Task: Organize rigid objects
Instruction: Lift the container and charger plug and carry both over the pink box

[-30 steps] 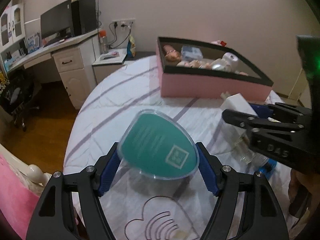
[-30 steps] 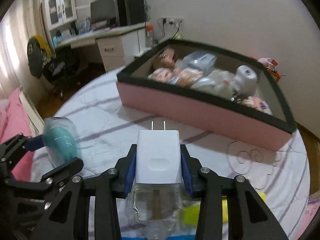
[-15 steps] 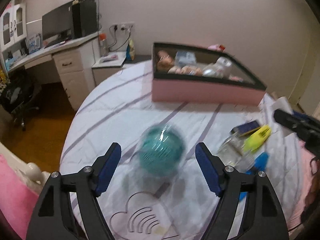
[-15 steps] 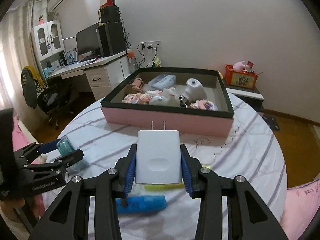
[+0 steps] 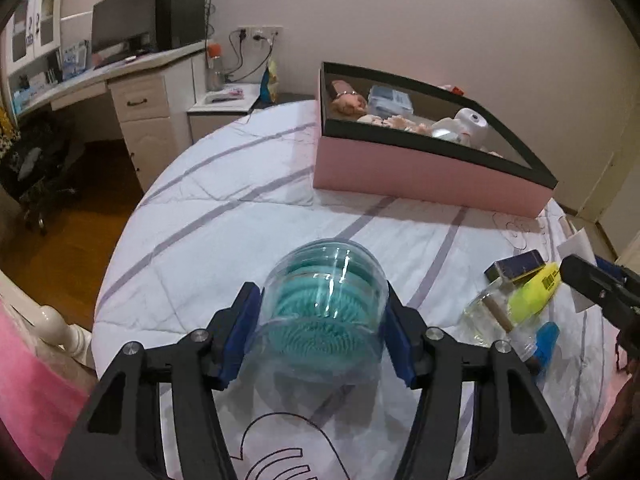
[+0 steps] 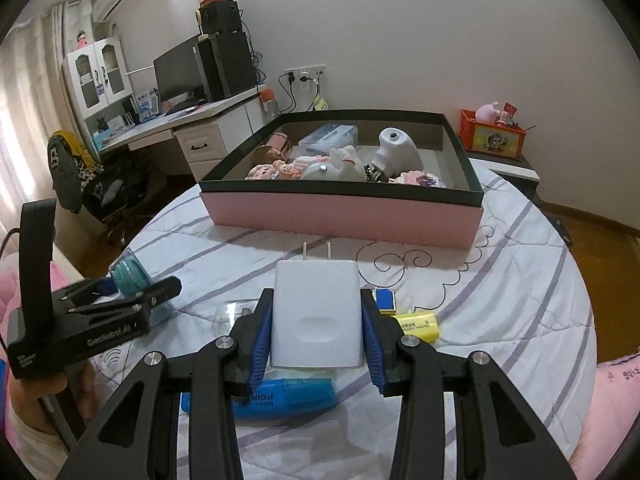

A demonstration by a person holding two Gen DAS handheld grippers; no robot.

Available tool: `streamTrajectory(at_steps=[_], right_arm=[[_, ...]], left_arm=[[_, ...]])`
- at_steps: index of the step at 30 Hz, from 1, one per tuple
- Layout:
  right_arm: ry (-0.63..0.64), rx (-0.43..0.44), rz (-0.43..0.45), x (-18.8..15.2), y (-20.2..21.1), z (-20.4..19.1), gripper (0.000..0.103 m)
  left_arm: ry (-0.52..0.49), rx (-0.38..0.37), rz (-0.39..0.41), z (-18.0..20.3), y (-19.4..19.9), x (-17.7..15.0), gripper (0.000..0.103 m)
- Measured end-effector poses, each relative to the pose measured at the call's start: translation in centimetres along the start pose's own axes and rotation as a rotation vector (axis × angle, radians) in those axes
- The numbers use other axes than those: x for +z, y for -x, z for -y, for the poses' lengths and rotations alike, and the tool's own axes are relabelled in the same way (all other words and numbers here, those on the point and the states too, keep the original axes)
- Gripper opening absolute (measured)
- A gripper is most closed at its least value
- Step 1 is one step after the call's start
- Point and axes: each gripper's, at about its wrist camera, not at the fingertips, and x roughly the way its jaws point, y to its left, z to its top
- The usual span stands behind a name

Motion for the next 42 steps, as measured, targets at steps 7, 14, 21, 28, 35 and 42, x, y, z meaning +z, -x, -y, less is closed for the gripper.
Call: streamTrajectory(at_steps=[7,14,21,28,35,42], right_arm=[[0.003,-0.002,0.024,0.1,0.6,-0.3,0.041],[0.018,-0.011,0.087,0.6,3.0,-0.8,0.041],[0.037,-0.043,0.22,2.3,7.7,-1.5,0.041],[0.058,-0.065,0.355,3.7,12.1,-2.3,0.041],[0.068,-0.103,0.44,4.5,14.4,-2.8,0.041],[0.059,-0.101,0.434,4.9,13.9,-2.5,0.041]], left_arm=[[-0.029,-0.014,0.035,0.7,1.2,-0.2,0.059],[-0.063,-0.035,0.165,2.5,6.1,1.0,0.059],[-0.135,-0.026,0.383,5.9,12.9,2.9,0.059],[-0.202,-0.004,0.581,8.5,18.8,3.4,0.059],[-0.217,0.001,0.618,9.3,19.6,4.4,0.059],[-0.232,-0.003,0.603,10.1,18.4,5.4,0.059]])
